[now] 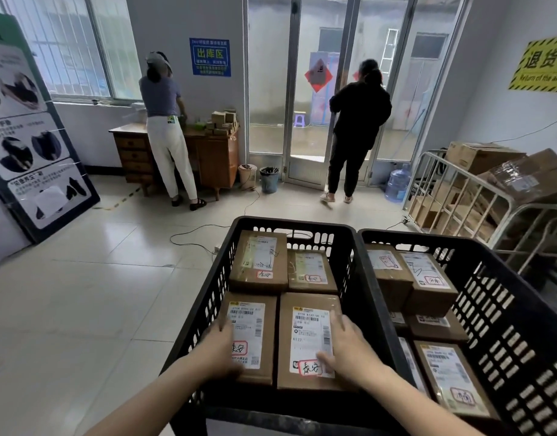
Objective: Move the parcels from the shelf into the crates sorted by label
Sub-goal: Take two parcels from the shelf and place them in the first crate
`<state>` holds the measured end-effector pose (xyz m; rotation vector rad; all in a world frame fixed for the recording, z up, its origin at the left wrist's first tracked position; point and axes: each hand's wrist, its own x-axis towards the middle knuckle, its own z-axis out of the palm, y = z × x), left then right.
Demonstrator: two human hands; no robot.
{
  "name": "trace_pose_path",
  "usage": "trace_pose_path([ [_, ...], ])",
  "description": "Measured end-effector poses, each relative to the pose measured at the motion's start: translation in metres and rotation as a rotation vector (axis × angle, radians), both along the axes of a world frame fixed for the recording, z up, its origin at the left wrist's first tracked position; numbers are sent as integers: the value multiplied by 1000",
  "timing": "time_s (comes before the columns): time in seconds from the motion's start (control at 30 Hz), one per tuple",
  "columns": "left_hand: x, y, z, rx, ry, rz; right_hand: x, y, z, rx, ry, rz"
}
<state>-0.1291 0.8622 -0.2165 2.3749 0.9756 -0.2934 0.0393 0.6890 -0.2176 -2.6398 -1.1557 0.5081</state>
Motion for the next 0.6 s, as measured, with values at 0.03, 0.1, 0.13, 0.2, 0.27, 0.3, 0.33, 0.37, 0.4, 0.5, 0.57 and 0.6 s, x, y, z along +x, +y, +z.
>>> trace_pose_path([
  [0.03,2,-3,2,65,24,-77,-3,0,1,-33,-62,119],
  [0.1,5,-6,6,178,101,-227,-7,2,5,-124,-114,304],
  [0.13,6,-4,6,205,140,-278,-9,3,5,-165,-120,362],
  [0.2,10,1,5,217,186,-320,-7,9,4,-214,-117,421],
  [0.27,15,4,5,210,186,-335,-2,16,3,-240,-98,442],
  [0.3,18,6,7,203,189,-343,0,19,3,-247,-93,450],
  [0.33,21,7,7,196,196,-352,4,22,2,-251,-95,459],
  [0.37,23,8,8,191,208,-360,6,25,1,-256,-100,467],
  [0.4,26,9,8,186,218,-366,8,28,-1,-255,-101,473],
  [0.5,33,7,8,173,246,-389,10,31,-7,-270,-86,474],
  [0.57,35,6,6,158,258,-390,11,31,-11,-286,-79,472],
  [0.6,35,5,6,147,271,-393,10,31,-12,-292,-78,475],
])
